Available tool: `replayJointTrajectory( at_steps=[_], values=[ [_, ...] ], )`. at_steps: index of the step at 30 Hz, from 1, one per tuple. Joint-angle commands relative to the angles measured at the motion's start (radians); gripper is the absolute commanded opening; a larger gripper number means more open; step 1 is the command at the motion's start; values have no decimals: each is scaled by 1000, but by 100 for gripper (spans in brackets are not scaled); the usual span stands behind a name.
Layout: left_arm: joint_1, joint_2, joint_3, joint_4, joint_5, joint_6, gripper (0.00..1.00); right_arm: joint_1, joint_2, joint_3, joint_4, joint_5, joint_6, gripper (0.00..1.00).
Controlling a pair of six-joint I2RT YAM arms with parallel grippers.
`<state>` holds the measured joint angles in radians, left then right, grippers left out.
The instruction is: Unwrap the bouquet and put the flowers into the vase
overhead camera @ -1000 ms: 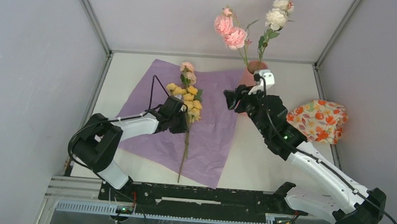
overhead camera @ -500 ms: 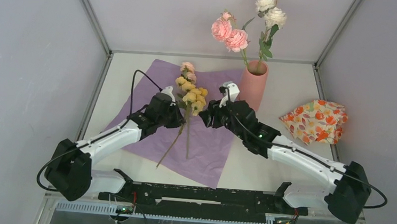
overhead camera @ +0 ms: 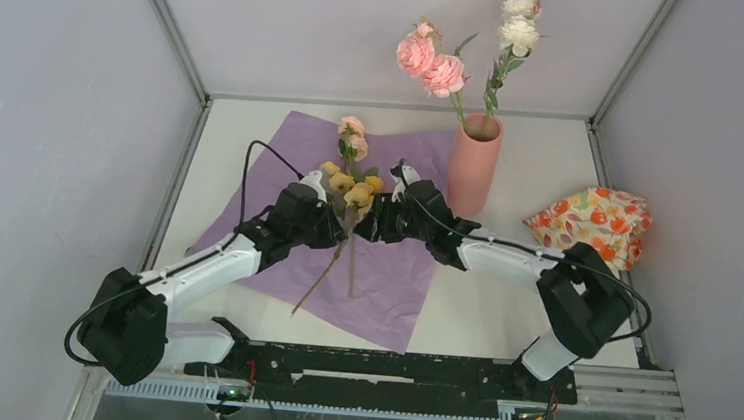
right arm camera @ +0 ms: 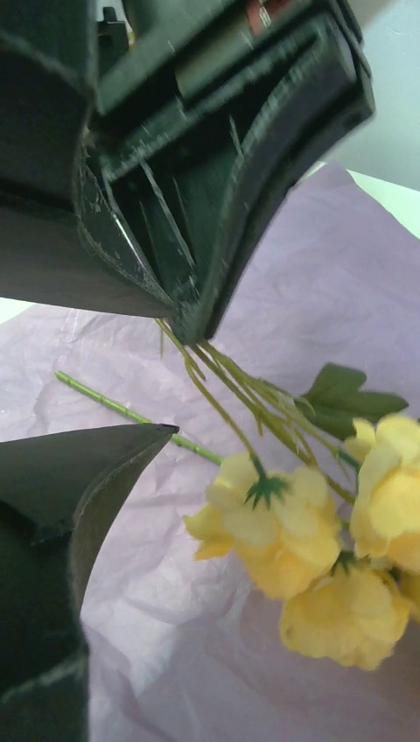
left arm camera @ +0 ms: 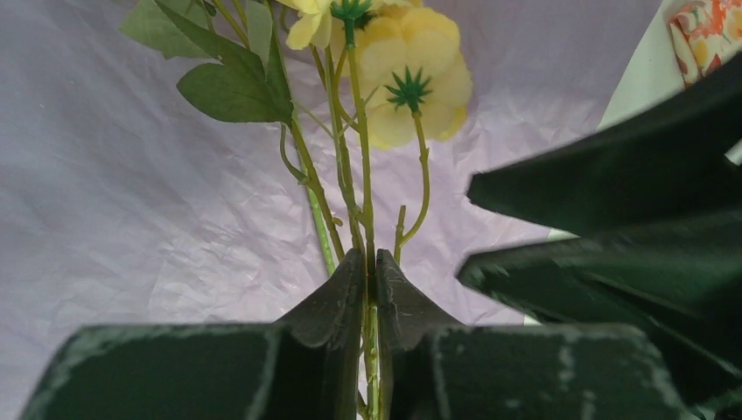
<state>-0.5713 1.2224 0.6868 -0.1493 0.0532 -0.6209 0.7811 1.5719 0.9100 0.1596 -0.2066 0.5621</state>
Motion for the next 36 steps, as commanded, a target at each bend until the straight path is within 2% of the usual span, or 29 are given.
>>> replayJointTrajectory(
  at_steps=[1, 6, 17, 27, 32, 35, 36],
  values=[
    [-4, -42, -15, 63, 34, 2, 14, -37, 68, 4, 162, -117, 107, 56],
    [-4, -47, -29, 74, 45, -2, 14, -81, 161, 17, 246, -203, 182, 56],
    [-7, -27, -58, 145, 118, -35, 15, -88, 295, 94, 322, -265, 262, 56],
    [-10, -37, -69, 175, 131, -25, 15, -82, 339, 136, 350, -312, 302, 49],
    [-11, -26, -70, 184, 136, -26, 15, -64, 346, 135, 359, -329, 309, 40],
    [-12, -30, -67, 185, 140, -25, 15, -62, 361, 136, 373, -341, 320, 30],
    [-13, -31, -66, 185, 141, -25, 15, -62, 365, 135, 381, -344, 327, 23]
  ],
)
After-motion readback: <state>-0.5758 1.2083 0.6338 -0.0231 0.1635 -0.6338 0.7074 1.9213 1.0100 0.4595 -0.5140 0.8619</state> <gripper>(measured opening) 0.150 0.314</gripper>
